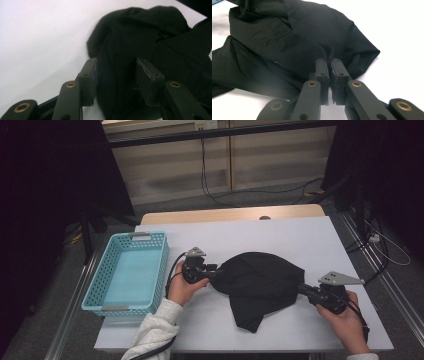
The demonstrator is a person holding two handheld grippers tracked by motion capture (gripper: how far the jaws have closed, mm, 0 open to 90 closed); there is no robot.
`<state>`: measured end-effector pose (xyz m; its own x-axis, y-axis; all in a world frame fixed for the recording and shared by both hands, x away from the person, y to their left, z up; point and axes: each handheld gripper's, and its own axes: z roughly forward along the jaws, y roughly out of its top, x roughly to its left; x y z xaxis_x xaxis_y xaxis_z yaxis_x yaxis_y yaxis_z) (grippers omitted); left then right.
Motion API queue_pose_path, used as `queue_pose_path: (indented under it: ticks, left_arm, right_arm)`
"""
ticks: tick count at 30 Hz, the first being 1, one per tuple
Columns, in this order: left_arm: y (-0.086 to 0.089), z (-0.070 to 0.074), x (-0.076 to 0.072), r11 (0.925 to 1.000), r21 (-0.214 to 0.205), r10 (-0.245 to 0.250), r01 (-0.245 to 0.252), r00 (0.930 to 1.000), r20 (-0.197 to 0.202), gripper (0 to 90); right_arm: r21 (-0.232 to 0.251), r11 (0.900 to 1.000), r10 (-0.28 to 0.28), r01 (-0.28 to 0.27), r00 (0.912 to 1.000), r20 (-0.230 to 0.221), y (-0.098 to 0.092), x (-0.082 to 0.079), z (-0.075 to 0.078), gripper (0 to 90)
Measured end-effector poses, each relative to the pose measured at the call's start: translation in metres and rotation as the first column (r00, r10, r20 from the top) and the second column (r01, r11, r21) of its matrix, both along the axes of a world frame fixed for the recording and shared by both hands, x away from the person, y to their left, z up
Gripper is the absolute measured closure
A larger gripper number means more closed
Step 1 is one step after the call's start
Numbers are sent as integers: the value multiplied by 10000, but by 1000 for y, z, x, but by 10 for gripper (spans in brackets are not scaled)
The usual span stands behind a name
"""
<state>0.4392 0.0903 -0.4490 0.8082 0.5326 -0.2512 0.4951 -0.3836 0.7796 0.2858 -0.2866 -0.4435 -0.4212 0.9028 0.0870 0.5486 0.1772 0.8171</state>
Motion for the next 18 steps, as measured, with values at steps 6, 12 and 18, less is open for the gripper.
queue_pose_path:
  ticks: [6, 12, 18]
  left_arm:
    - [-7, -2, 0, 9985, -84, -548, 550, 9983, 219, 674]
    - [-11, -3, -1, 9969, -273, -735, 740, 9971, 184, 769]
    - [1, 6, 0, 9994, -287, -216, 217, 9998, 28, 855]
  right_arm:
    - [13, 10000, 39, -39, 10000, -38, 2, 1, -2, 846]
    - [31, 10000, 16, -15, 10000, -7, 2, 1, -1, 845]
    - [107, 9999, -64, 64, 10000, 19, -1, 1, 0, 845]
